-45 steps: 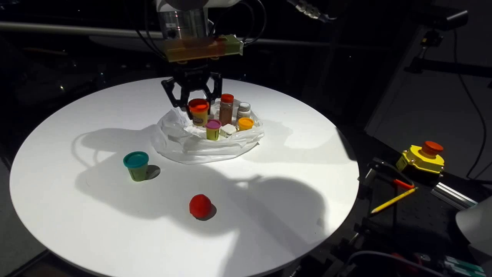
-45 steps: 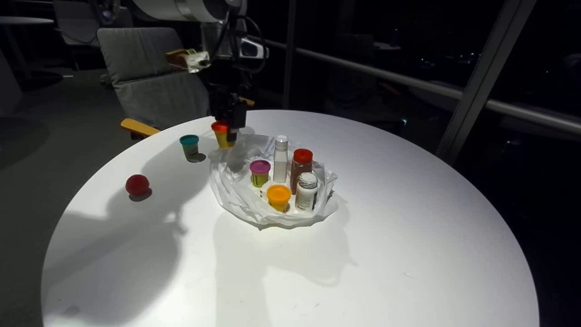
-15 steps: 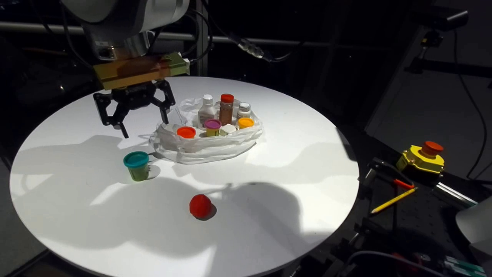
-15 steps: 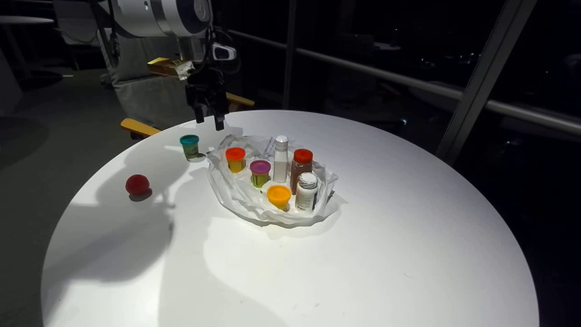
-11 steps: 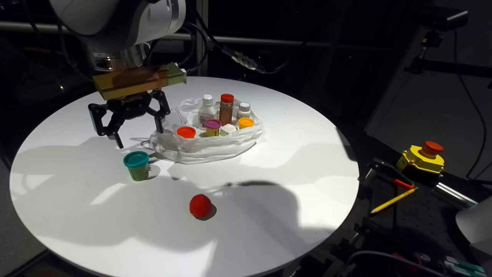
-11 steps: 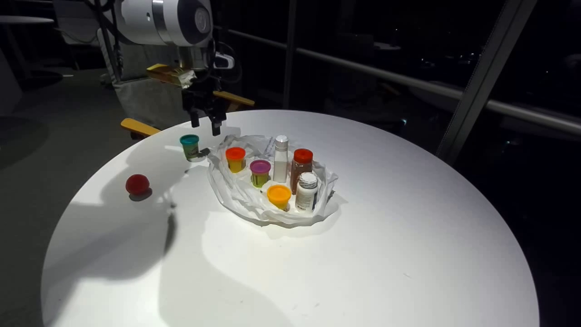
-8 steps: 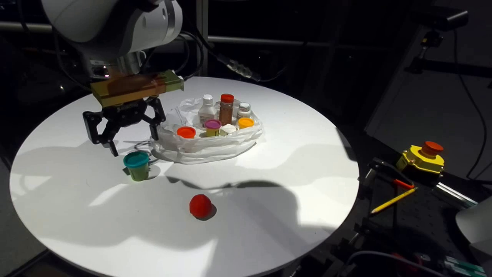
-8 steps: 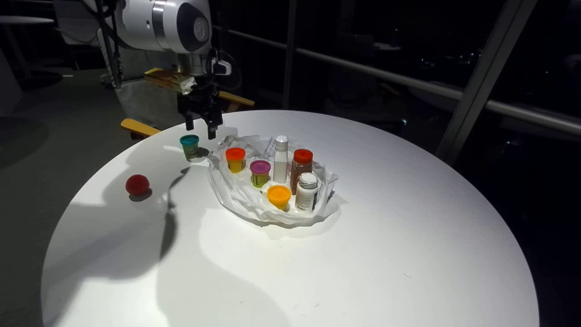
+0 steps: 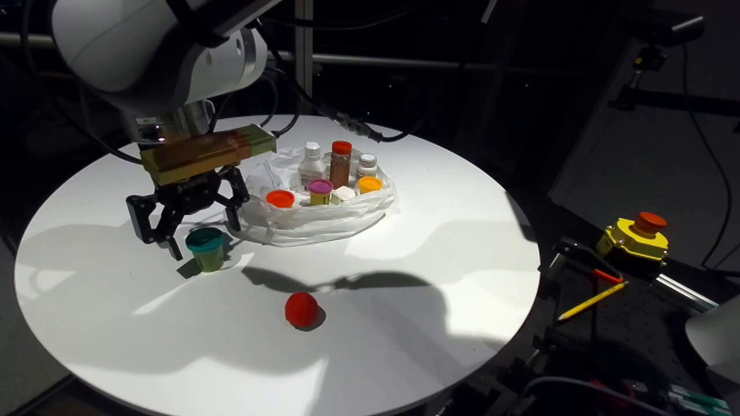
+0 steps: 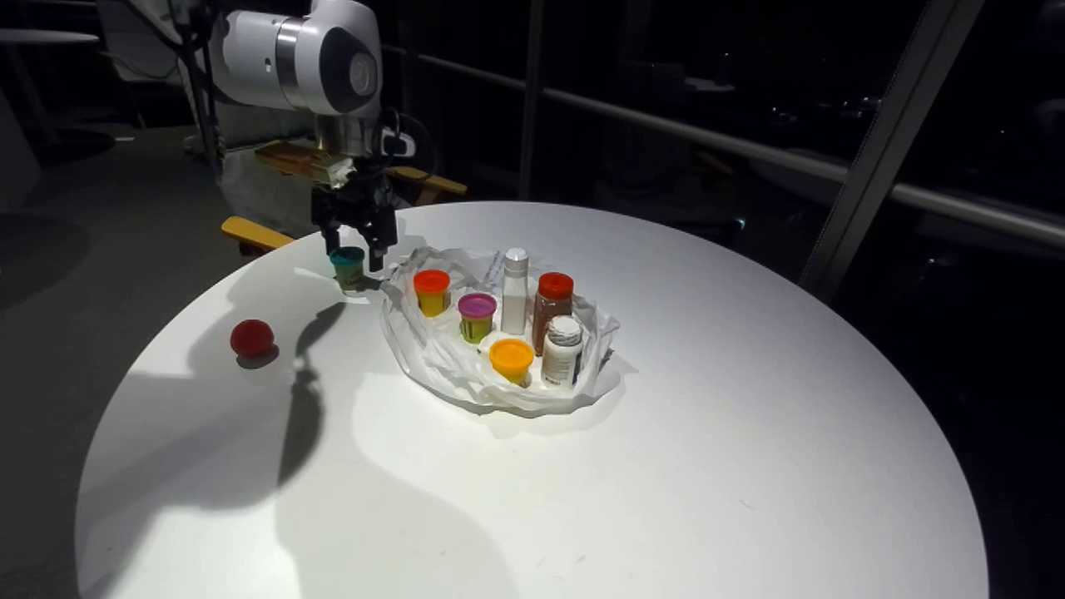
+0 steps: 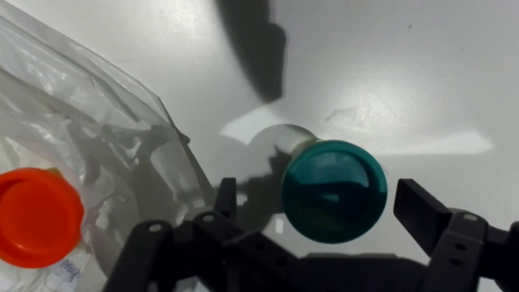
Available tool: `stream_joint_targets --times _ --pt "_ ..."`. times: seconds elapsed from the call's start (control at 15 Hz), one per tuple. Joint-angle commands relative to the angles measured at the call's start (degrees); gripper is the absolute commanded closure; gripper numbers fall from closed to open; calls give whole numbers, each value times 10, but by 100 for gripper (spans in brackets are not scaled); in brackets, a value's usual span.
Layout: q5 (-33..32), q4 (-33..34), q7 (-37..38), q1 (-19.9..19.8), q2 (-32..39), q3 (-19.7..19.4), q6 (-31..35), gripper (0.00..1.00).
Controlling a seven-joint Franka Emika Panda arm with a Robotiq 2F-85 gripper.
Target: Pick up the objects on the table and put them on the plastic
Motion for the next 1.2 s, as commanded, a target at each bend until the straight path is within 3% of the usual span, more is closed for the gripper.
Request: stream_joint_targets --times 0.0,0.4,0.53,0.73,1.13 --pt "7 40 -21 2 23 2 -27 16" --pt "-4 33 -15 7 20 0 -7 66" --pt "-12 25 7 18 8 -12 -15 77" --pt "-26 -4 38 31 -27 -25 -26 77" --pt "-45 -118 129 50 -129 -66 14 77"
